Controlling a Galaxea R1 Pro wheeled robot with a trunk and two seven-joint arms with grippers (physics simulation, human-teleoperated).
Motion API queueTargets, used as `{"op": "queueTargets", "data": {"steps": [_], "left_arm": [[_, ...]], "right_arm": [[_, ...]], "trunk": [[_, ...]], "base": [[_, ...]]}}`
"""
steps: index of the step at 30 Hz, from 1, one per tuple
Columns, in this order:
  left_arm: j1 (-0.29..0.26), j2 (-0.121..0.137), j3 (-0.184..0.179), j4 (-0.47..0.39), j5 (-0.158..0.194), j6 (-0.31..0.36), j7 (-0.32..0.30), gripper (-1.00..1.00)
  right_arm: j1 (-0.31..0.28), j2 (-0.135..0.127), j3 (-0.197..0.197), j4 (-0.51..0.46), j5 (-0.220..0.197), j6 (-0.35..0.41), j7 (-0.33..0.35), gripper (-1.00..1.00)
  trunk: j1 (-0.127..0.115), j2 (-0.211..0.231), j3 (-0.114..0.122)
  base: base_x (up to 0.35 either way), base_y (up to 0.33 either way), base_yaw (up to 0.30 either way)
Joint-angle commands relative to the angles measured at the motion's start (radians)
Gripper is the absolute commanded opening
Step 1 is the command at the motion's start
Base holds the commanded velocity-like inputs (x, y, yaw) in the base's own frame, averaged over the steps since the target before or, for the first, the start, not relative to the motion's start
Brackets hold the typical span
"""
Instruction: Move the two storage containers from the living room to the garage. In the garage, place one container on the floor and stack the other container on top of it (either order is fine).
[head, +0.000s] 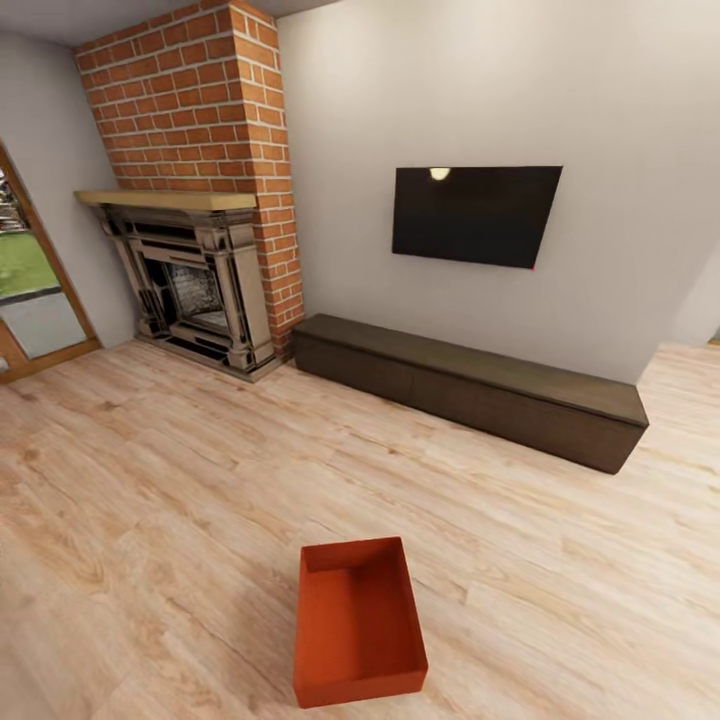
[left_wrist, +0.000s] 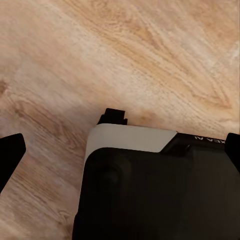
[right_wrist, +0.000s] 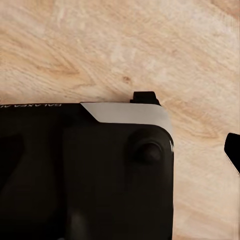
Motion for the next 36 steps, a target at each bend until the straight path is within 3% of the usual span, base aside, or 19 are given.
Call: {"op": "queueTargets", "data": {"steps": [1, 16, 27, 36], "left_arm": [[-0.001, 0.0, -0.003, 0.0, 0.008, 0.002, 0.003, 1.0], [-0.001, 0.0, -0.002, 0.0, 0.009, 0.002, 0.003, 1.0], [-0.001, 0.0, -0.002, 0.0, 0.008, 0.001, 0.003, 1.0], [-0.001, 0.0, -0.003, -0.001, 0.007, 0.002, 0.003, 1.0]], "right_arm": [[-0.001, 0.001, 0.008, 0.003, -0.009, -0.004, -0.001, 1.0], [-0.001, 0.001, 0.009, 0.003, -0.009, -0.005, -0.001, 1.0], [-0.001, 0.001, 0.009, 0.003, -0.008, -0.005, -0.001, 1.0], [-0.001, 0.001, 0.01, 0.003, -0.009, -0.004, -0.001, 1.0]], "trunk": [[0.001, -0.001, -0.001], [0.001, -0.001, -0.001], [0.001, -0.001, -0.001], [0.001, -0.001, -0.001]], "base": [[0.276, 0.0, 0.037], [0.302, 0.0, 0.003], [0.031, 0.0, 0.217], [0.0, -0.025, 0.042]]}}
